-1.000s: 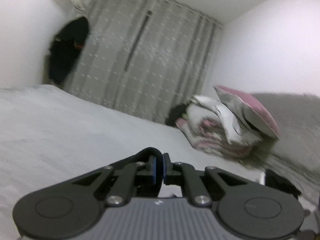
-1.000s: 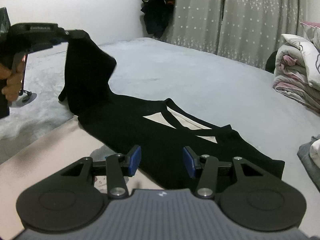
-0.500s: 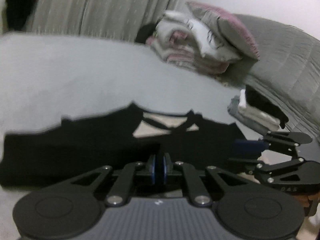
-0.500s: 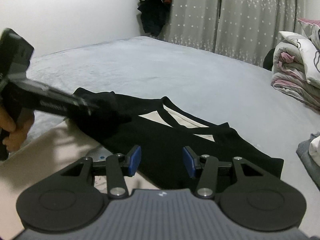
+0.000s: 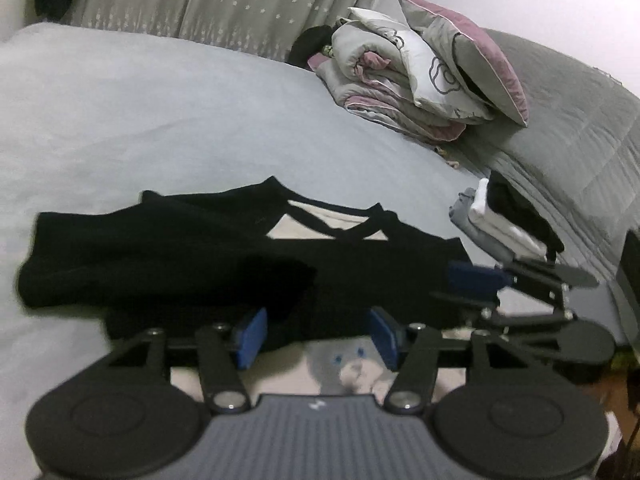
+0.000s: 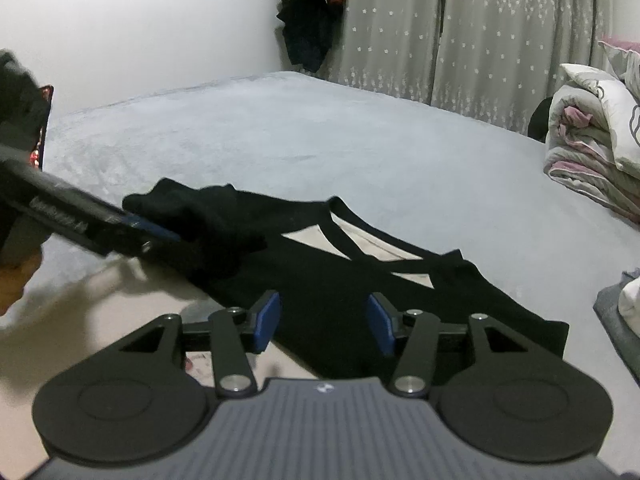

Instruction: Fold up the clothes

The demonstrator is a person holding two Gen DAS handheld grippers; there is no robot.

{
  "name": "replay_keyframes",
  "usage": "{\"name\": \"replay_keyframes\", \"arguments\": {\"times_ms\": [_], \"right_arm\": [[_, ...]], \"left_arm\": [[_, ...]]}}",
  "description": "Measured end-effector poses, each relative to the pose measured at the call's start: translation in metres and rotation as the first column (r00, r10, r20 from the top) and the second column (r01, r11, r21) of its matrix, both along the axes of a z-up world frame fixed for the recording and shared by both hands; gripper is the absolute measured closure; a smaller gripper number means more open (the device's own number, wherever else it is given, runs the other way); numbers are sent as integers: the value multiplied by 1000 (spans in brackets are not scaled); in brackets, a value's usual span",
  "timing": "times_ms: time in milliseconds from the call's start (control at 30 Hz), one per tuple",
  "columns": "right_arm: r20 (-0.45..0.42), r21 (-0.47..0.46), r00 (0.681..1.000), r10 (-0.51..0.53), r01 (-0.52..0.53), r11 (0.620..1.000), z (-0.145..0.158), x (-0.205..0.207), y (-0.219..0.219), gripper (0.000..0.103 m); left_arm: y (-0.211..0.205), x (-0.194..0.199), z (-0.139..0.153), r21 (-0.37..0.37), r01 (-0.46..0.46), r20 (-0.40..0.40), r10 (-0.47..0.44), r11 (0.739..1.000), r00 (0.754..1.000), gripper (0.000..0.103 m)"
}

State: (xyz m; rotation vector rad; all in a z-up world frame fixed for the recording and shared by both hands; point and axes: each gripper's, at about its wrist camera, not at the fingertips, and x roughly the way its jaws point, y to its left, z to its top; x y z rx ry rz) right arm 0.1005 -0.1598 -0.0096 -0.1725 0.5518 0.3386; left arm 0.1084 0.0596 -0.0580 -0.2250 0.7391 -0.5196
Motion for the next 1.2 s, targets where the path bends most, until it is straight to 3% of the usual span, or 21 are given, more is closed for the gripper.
{"name": "replay_keyframes", "arguments": {"times_ms": [367, 700, 1200], "right_arm": [[43, 38, 996, 80, -82, 996, 25, -3, 52, 49], [38, 0, 983, 177, -178, 984, 26, 27, 128, 49], [-74, -119, 955, 288, -295, 948, -6, 79, 209, 50]], "left_arm": [[61, -21, 0, 55, -109, -22, 111, 992, 994, 43], [120, -27, -7, 22, -262, -105, 263, 965, 959, 43], [143, -27, -14, 8, -332, -179, 328, 943, 927, 45]]}}
